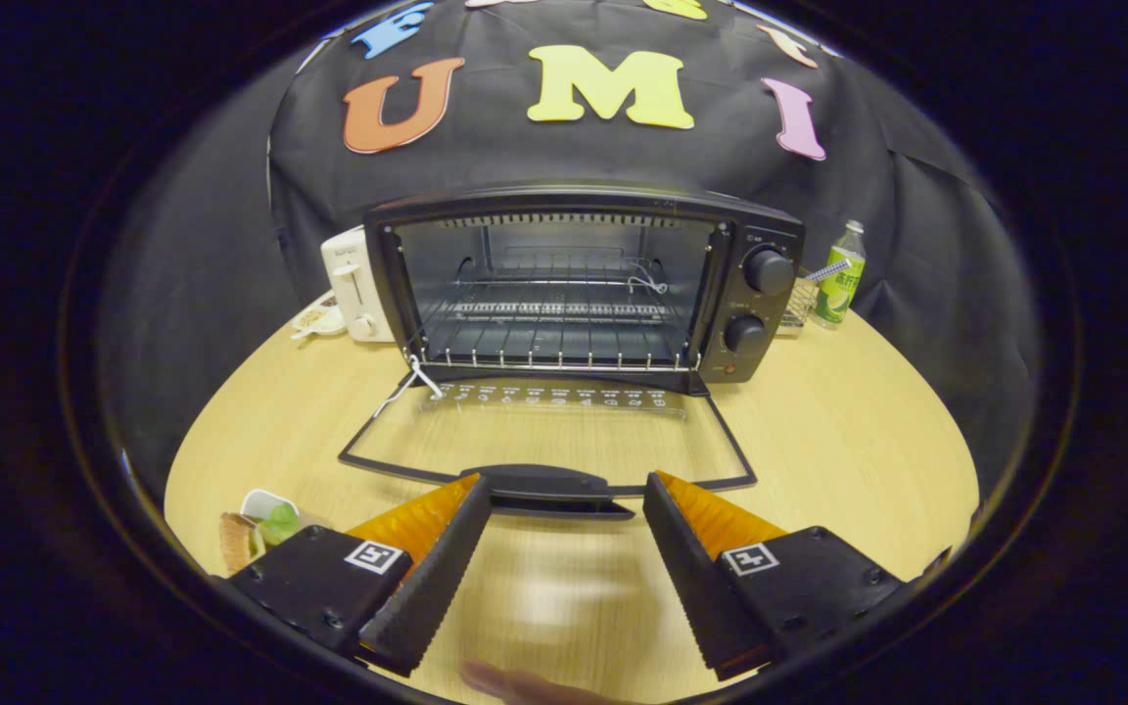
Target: Open the toaster oven, put the food inside, and close the toaster oven door.
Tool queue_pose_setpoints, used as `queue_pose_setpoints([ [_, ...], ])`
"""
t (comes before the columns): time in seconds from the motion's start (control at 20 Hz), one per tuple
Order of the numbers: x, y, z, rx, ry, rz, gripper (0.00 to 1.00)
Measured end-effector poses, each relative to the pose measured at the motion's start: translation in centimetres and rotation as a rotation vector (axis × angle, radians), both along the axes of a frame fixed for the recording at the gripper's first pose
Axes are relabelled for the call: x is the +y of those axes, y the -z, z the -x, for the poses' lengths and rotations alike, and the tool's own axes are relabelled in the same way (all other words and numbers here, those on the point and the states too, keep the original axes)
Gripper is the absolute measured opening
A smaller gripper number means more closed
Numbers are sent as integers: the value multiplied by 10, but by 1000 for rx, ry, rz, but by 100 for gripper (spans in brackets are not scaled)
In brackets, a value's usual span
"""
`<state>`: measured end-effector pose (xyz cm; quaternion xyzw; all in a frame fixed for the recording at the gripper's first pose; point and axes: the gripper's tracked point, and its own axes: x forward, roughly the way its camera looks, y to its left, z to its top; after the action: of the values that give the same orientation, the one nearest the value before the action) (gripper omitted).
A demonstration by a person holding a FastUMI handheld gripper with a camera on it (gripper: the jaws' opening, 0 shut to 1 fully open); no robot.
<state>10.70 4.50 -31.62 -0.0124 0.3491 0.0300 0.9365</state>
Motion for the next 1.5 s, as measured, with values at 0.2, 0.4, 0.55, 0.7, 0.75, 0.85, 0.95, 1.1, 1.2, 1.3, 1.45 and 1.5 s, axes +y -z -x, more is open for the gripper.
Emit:
queue_pose_setpoints([
  [0.2,-1,-7,5,2,-21,-34,100],
  [0.4,37,-33,32,75,-135,-293,99],
  [0.55,65,-54,60,215,-196,-510,98],
  [0.7,93,-61,97,428,-249,-670,100],
  [0.75,100,-62,107,483,-278,-697,100],
  [0.85,109,-57,117,533,-315,-695,99],
  [0.95,116,-51,123,556,-331,-671,96],
  [1.1,131,-53,129,612,-355,-730,90],
  [1.2,138,-53,128,632,-353,-762,83],
  [1.3,143,-51,132,669,-368,-774,77],
  [1.45,147,-44,135,696,-375,-769,72],
  [1.5,147,-40,131,685,-363,-753,69],
])
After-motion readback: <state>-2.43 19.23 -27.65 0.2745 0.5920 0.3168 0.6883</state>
